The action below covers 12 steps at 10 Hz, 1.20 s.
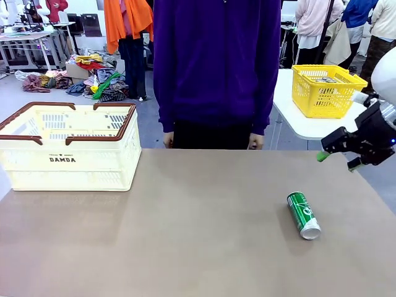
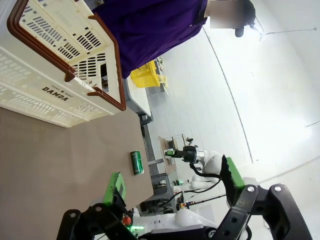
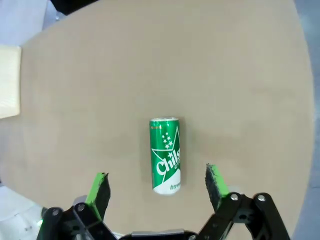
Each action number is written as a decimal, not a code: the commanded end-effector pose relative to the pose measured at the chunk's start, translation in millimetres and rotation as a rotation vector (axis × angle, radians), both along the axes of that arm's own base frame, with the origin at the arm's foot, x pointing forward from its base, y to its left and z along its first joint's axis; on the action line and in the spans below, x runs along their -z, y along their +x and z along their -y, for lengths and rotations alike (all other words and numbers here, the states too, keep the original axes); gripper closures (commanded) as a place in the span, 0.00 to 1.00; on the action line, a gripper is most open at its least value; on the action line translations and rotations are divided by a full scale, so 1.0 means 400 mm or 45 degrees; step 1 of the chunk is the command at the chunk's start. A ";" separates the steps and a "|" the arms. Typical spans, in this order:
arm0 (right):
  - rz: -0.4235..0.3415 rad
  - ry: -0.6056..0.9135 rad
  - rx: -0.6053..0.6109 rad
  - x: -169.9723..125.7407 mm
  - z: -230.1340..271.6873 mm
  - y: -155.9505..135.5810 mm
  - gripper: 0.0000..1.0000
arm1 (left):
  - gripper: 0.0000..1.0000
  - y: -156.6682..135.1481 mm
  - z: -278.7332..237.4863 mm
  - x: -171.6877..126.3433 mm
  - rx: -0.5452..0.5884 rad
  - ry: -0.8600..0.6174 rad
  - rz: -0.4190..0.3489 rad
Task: Place the drinks into the Shopping basket.
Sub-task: Pick up one drink and place it into the Shopping basket.
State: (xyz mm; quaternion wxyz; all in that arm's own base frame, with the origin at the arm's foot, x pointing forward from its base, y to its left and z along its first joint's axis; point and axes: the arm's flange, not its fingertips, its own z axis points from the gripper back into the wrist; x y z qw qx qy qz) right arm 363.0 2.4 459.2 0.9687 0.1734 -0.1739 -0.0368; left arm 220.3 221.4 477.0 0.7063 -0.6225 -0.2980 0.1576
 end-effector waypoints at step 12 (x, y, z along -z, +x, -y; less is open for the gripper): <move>-0.338 -0.402 -0.152 0.321 -0.227 0.107 0.00 | 0.00 -0.009 -0.005 -0.001 0.017 0.013 0.004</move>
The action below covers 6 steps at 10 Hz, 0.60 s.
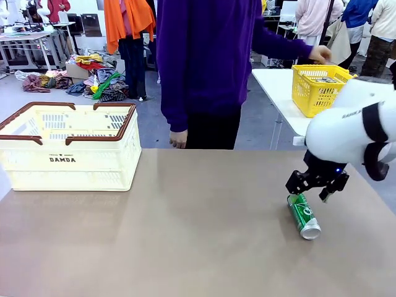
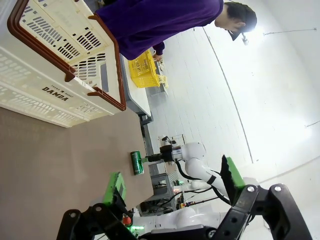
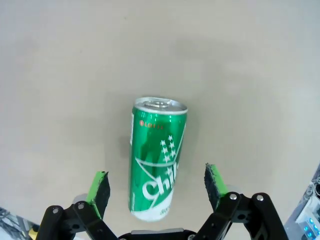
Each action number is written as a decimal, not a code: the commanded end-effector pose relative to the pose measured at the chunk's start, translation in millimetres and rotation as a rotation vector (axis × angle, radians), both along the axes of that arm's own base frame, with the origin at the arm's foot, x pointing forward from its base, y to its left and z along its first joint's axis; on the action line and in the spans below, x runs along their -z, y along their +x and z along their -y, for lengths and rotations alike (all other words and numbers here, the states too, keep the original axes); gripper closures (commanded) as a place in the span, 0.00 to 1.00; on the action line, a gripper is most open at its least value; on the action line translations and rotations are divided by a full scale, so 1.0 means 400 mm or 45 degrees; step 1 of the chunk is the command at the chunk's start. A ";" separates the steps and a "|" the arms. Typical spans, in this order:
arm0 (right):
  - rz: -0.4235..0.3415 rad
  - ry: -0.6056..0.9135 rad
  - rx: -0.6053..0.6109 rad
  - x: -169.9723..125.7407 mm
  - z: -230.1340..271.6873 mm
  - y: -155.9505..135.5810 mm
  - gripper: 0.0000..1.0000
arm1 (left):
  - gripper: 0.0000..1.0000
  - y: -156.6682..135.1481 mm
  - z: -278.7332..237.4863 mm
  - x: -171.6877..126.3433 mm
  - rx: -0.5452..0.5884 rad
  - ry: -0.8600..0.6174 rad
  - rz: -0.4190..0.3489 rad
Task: Place the drinks into the Shopping basket.
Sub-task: Pick up one drink and place it into the Shopping basket.
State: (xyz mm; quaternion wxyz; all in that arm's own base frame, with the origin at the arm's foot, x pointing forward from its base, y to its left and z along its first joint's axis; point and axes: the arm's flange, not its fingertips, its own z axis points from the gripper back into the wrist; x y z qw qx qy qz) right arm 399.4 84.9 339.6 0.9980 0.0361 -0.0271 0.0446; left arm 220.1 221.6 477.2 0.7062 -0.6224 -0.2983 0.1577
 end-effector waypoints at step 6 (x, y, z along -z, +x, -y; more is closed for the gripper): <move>-0.042 -0.077 0.170 0.112 -0.034 0.027 0.57 | 0.00 -0.009 -0.004 -0.001 0.018 0.013 0.003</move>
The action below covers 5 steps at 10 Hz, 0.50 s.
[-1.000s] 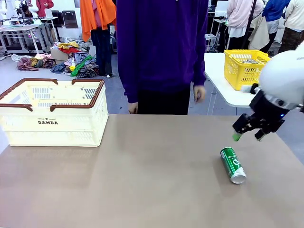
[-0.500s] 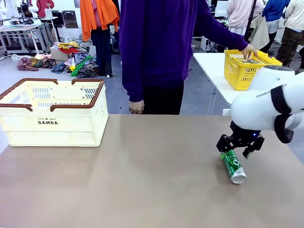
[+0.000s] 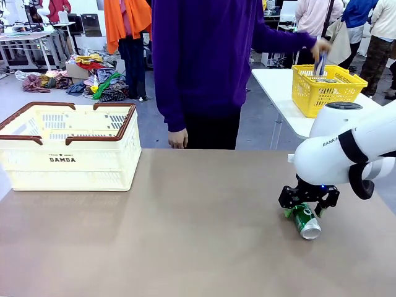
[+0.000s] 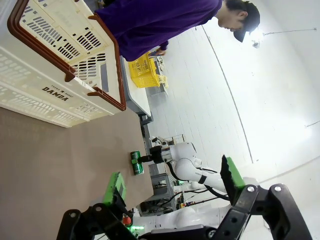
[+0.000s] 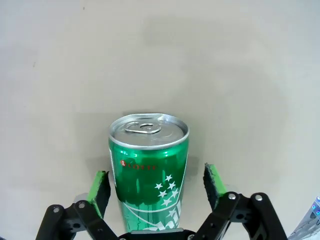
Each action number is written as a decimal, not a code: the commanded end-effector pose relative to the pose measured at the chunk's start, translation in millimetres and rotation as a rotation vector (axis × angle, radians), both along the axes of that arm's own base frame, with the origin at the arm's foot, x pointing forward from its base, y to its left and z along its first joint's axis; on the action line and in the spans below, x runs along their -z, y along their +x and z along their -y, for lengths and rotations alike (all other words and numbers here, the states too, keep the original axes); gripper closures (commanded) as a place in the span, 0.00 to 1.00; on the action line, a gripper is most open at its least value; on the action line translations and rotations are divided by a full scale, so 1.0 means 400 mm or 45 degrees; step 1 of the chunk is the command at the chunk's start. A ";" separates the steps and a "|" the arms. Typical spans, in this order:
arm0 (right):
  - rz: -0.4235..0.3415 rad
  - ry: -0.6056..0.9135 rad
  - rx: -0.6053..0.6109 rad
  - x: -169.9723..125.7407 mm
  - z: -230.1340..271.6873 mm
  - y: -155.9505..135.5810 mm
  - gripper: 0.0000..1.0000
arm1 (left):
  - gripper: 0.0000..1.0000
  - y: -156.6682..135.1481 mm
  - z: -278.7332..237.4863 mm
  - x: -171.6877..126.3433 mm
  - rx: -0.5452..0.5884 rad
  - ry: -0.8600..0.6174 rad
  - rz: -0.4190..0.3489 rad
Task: Place the drinks into the Shopping basket.
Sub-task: Pick up one drink and place it into the Shopping basket.
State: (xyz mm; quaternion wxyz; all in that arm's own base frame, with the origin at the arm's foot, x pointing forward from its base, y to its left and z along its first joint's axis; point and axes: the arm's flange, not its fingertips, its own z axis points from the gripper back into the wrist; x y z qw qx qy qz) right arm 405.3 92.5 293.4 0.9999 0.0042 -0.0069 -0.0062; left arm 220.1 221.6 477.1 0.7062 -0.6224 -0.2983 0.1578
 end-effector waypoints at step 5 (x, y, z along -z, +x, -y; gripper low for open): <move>-0.016 0.038 0.122 -0.023 0.022 0.000 1.00 | 0.00 -0.009 -0.004 -0.001 0.019 0.013 0.003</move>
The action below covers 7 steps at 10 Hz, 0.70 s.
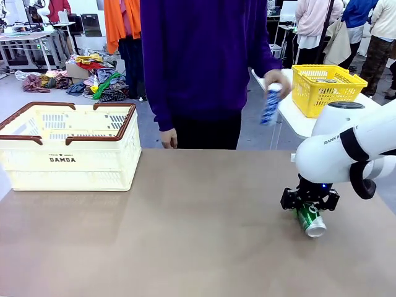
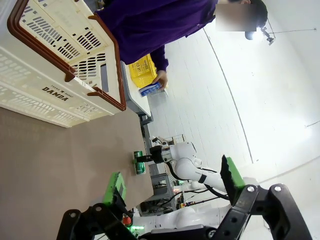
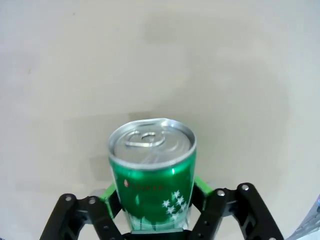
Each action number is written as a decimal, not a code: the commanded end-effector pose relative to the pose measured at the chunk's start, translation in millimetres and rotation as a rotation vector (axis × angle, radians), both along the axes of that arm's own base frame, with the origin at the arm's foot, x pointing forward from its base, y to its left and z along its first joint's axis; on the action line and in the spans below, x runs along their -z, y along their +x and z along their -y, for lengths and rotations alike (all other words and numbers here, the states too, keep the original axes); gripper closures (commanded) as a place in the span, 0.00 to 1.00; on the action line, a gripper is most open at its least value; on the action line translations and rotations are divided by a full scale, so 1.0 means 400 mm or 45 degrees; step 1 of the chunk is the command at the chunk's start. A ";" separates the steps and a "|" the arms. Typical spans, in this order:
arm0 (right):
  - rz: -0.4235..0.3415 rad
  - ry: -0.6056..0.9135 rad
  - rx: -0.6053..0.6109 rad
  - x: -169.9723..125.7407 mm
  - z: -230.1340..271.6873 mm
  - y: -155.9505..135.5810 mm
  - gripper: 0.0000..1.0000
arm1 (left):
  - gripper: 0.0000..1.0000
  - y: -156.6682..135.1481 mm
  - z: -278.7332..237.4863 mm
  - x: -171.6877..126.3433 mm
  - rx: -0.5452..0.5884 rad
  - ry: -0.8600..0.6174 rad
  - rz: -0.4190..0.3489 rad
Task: Place the drinks into the Shopping basket.
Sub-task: Pick up one drink and place it into the Shopping basket.
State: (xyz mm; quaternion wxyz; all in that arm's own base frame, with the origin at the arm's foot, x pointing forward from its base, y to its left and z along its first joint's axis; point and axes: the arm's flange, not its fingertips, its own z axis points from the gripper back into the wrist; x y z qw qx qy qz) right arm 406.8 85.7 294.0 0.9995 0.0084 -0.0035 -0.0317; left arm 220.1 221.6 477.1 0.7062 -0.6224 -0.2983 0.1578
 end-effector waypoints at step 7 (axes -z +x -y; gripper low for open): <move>0.065 0.811 0.166 -0.093 0.686 -0.262 1.00 | 0.00 -0.008 -0.004 -0.001 0.018 0.013 0.003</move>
